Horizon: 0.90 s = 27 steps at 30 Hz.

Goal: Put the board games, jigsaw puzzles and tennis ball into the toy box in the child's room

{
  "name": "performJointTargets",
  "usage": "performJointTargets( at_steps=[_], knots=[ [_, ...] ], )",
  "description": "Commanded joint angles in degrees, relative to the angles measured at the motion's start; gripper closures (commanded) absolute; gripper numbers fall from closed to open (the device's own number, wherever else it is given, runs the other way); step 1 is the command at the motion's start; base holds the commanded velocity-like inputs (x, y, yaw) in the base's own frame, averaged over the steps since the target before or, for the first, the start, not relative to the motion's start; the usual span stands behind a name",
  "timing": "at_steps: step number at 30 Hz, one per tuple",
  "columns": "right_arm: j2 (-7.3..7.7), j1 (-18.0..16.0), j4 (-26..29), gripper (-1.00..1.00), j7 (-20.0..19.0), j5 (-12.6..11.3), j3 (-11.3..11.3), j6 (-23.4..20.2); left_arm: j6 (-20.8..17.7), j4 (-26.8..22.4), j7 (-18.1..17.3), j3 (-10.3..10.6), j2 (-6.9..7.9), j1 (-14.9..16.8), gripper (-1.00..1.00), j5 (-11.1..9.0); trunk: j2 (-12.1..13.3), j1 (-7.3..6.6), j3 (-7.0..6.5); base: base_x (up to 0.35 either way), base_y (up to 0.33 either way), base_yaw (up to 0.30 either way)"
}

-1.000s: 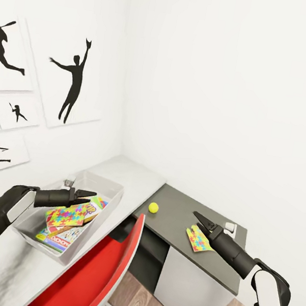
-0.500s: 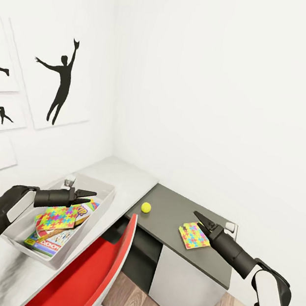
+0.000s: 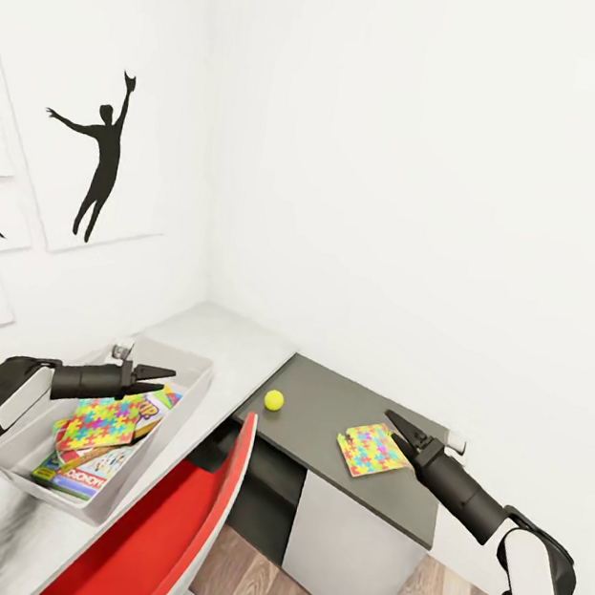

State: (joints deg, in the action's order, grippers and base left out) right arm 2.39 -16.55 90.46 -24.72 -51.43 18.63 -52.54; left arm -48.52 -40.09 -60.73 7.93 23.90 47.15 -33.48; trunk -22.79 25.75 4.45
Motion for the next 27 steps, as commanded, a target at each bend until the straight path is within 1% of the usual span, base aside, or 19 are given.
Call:
performJointTargets(
  at_steps=[1, 3, 7, 12, 23, 25, 27],
  knots=[
    [-0.02, -0.1, 0.0, -1.00, -0.3, 0.2, 0.2, -0.3, -0.4, 0.0, -0.1, 0.2, 0.32, 0.0, -1.00, -0.4, -0.1, 0.04, 0.13, -0.025, 0.000, -0.254],
    [-0.02, -0.1, 0.0, -1.00, -0.3, 0.2, 0.4, -0.3, -0.5, -0.1, -0.9, 0.2, 0.90, 0.0, -1.00, -0.5, -0.1, 0.04, 0.13, -0.013, 0.000, -0.262],
    [-0.02, -0.1, -0.1, -1.00, -0.3, 0.2, 0.6, -0.4, -1.2, -0.2, -2.3, 0.1, 1.25, 0.0, -1.00, -0.5, -0.1, 0.04, 0.13, -0.006, 0.000, -0.268],
    [-0.02, -0.1, -0.2, -1.00, -0.3, 0.3, 0.7, -0.2, -2.4, -0.8, -3.3, 0.1, 1.36, 0.0, -1.00, -0.5, -0.1, 0.04, 0.13, -0.001, 0.000, -0.271],
    [-0.02, -0.1, -0.7, -1.00, 0.0, 0.5, 0.9, -0.1, -2.8, -1.4, -3.6, 0.2, 1.21, 0.0, -1.00, -0.5, -0.1, 0.04, 0.13, 0.000, 0.000, -0.272],
    [-0.02, -0.1, -0.8, -1.00, 0.1, 0.5, 1.1, -0.1, -2.8, -1.4, -3.6, 0.1, 1.14, 0.0, -1.00, -0.5, -0.1, 0.04, 0.13, 0.000, 0.000, -0.272],
    [-0.02, -0.1, -0.9, -1.00, 0.1, 0.5, 2.0, -0.1, -2.8, -1.4, -3.6, 0.1, 1.02, 0.0, -1.00, -0.5, -0.1, 0.04, 0.13, 0.000, 0.000, -0.272]
  ],
)
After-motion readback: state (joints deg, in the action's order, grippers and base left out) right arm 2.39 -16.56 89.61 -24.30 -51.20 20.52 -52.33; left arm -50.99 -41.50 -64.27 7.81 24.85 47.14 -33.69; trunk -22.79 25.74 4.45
